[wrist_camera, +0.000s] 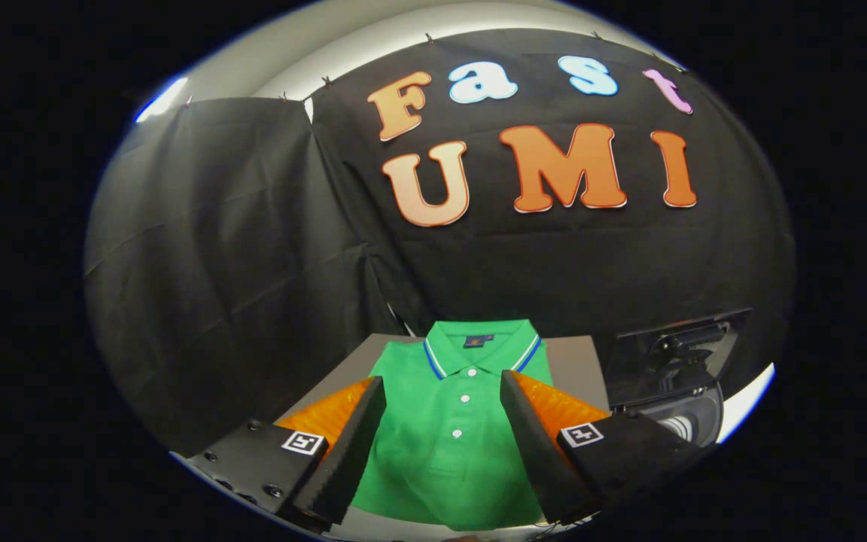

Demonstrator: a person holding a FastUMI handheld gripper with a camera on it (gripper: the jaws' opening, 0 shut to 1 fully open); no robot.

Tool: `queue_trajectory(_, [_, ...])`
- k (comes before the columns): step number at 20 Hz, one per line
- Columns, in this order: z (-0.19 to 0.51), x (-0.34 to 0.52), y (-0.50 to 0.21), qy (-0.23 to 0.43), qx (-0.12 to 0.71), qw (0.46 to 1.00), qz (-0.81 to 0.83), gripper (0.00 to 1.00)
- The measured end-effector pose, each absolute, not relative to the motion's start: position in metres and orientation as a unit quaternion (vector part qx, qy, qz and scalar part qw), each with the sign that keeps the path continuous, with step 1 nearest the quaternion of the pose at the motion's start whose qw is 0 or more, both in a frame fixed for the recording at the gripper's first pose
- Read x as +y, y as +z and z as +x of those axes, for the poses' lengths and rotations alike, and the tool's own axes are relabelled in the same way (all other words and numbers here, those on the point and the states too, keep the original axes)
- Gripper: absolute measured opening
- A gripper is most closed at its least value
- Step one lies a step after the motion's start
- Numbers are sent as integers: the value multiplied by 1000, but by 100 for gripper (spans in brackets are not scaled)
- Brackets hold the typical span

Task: Put the clothes into the washing machine and then close the washing machine lid.

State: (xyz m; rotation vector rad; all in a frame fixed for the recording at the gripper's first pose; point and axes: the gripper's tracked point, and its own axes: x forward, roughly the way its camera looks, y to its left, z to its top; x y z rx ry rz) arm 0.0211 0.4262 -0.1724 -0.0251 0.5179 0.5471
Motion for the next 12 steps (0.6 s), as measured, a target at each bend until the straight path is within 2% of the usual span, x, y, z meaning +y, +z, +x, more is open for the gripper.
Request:
queue_trajectory(8, [12, 410, -255, 225, 375, 897, -62, 99])
queue_trajectory(12, [16, 407, -256, 209, 362, 907, -62, 98])
